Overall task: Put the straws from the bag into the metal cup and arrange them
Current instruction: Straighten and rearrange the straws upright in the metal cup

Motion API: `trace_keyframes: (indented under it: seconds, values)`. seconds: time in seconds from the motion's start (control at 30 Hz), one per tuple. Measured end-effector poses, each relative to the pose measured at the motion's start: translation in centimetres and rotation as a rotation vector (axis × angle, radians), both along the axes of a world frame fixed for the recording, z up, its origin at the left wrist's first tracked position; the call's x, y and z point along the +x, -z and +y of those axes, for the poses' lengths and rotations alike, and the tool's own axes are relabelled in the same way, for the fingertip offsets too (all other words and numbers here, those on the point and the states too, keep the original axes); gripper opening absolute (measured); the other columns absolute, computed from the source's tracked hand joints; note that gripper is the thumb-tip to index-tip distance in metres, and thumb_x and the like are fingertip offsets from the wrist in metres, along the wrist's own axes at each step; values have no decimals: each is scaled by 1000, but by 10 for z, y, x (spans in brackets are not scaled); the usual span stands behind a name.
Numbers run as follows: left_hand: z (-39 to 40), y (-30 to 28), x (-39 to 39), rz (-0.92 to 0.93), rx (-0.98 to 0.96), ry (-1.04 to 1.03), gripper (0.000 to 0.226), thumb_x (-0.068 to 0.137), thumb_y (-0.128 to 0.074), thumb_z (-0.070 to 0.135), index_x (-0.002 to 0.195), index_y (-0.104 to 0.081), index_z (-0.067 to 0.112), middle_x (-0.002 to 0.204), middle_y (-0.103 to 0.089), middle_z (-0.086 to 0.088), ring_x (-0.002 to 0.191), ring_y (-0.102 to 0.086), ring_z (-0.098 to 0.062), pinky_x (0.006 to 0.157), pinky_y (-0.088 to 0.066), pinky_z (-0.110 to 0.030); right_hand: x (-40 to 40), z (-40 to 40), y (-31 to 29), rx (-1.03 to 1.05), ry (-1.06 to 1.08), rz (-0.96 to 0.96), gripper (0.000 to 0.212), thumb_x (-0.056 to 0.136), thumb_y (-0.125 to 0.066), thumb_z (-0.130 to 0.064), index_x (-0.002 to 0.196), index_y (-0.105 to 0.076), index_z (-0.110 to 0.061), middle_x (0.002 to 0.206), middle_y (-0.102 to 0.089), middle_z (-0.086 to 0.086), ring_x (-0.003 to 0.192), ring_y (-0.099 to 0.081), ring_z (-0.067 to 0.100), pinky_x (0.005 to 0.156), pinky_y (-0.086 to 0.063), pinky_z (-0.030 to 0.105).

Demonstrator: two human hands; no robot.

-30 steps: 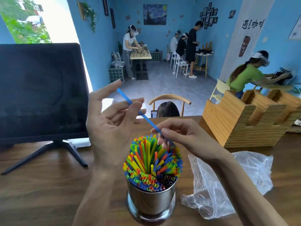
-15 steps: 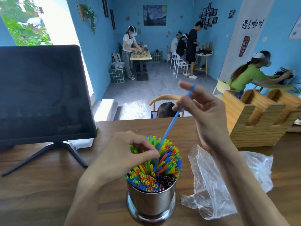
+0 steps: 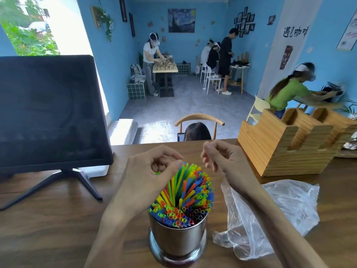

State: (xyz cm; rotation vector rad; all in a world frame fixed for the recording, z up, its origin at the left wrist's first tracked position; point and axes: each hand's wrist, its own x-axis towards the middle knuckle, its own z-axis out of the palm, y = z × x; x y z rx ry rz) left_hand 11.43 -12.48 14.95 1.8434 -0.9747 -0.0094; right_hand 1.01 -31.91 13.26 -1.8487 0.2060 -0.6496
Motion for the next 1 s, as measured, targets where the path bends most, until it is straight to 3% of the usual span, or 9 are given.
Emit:
trace_keyframes:
  seconds: [0.1, 0.23, 0.3, 0.43, 0.57, 0.7, 0.8, 0.93, 1.0]
  values:
    - [-2, 3, 2, -39, 70, 40, 6, 84, -75, 46, 89, -75, 43, 73, -65, 13, 66, -54, -9, 61, -45, -21, -8, -4, -1, -58, -66, 196, 51, 91, -57, -59, 71, -57, -12, 61, -63, 0, 54, -57, 11, 58, -43, 16]
    - [-7, 9, 5, -28, 71, 19, 1, 88, -73, 45, 89, -74, 45, 72, -67, 10, 65, -57, -10, 62, -50, -25, -13, -4, 5, -218, -121, 406, 59, 89, -59, -67, 71, -64, -11, 65, -70, 2, 58, -67, 11, 60, -49, 20]
    - [-9, 13, 6, -25, 63, 1, 2, 89, -72, 45, 89, -74, 45, 75, -69, 9, 68, -60, -13, 65, -54, -32, -15, -5, 6, -239, -117, 391, 58, 92, -57, -65, 72, -67, -11, 66, -71, 4, 59, -68, 12, 62, -52, 23]
    - [-14, 20, 2, -11, -8, -53, 4, 89, -69, 48, 89, -73, 46, 76, -69, 13, 73, -63, -14, 63, -53, -28, -15, -4, -1, -311, -92, 388, 54, 96, -52, -62, 73, -70, -17, 66, -71, 2, 57, -67, 11, 60, -52, 22]
    - [-21, 25, -8, 64, -109, -116, 3, 88, -70, 45, 86, -73, 44, 76, -71, 13, 74, -67, -13, 67, -58, -39, -11, -8, -6, -425, -26, 427, 54, 97, -48, -63, 72, -68, -19, 67, -70, 2, 60, -64, 9, 60, -48, 26]
    - [-28, 28, -28, 142, -237, -192, 7, 90, -71, 40, 83, -73, 40, 75, -73, 11, 71, -69, -12, 65, -59, -35, 2, -14, -14, -570, 76, 439, 45, 96, -56, -58, 64, -63, -28, 58, -62, -14, 58, -56, 2, 55, -36, 17]
    - [-30, 27, -46, 253, -347, -159, 7, 91, -71, 36, 86, -74, 40, 77, -75, 9, 75, -72, -10, 66, -59, -26, 16, -13, -20, -610, 37, 406, 33, 94, -63, -52, 77, -73, -26, 69, -67, -13, 67, -61, 1, 61, -41, 16]
    - [-31, 26, -56, 339, -436, -127, 7, 89, -71, 36, 89, -75, 41, 80, -75, 2, 81, -71, -21, 76, -61, -43, 30, -12, -25, -534, -77, 347, 23, 92, -71, -42, 85, -78, -20, 73, -72, -10, 70, -67, 3, 64, -51, 20]
    - [-28, 21, -55, 390, -501, -124, 7, 86, -70, 36, 88, -76, 39, 80, -74, 0, 81, -70, -22, 77, -60, -43, 32, -12, -29, -479, -84, 283, 23, 88, -76, -40, 85, -79, -17, 73, -74, -6, 70, -69, 6, 65, -53, 22]
